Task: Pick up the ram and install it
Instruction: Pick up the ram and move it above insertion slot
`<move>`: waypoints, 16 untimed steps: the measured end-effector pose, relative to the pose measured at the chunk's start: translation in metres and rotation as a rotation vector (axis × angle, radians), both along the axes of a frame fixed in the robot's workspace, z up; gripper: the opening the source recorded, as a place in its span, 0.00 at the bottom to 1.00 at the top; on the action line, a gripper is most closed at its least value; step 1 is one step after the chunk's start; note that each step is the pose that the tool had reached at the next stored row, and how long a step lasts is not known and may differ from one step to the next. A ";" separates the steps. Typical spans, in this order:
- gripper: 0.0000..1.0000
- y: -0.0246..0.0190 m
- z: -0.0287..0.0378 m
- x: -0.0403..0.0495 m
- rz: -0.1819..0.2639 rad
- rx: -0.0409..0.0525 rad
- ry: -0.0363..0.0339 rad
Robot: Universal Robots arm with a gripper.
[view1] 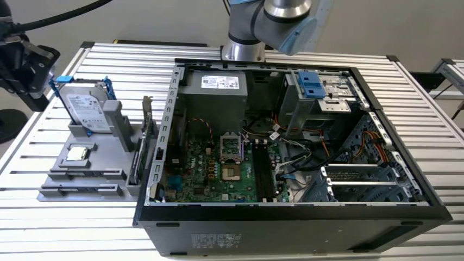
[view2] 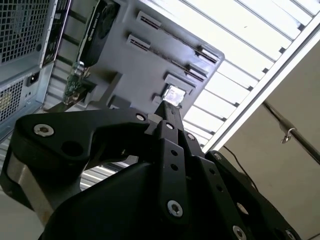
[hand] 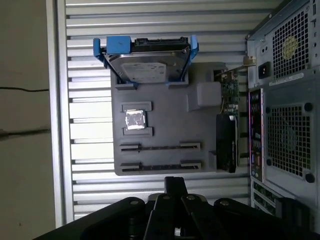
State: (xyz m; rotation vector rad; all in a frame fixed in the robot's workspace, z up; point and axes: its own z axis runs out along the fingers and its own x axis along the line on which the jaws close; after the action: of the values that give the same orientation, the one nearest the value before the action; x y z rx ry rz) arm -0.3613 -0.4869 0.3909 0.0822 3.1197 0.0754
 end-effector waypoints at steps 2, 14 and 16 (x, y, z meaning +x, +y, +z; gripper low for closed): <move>0.00 -0.0015 0.0001 0.0001 0.000 -0.0001 0.0001; 0.00 -0.0096 0.0000 0.0003 0.000 0.0000 0.0001; 0.00 -0.0096 0.0000 0.0003 0.000 -0.0002 0.0002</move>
State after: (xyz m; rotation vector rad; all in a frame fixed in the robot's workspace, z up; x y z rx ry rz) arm -0.3609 -0.4965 0.3909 0.0820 3.1199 0.0750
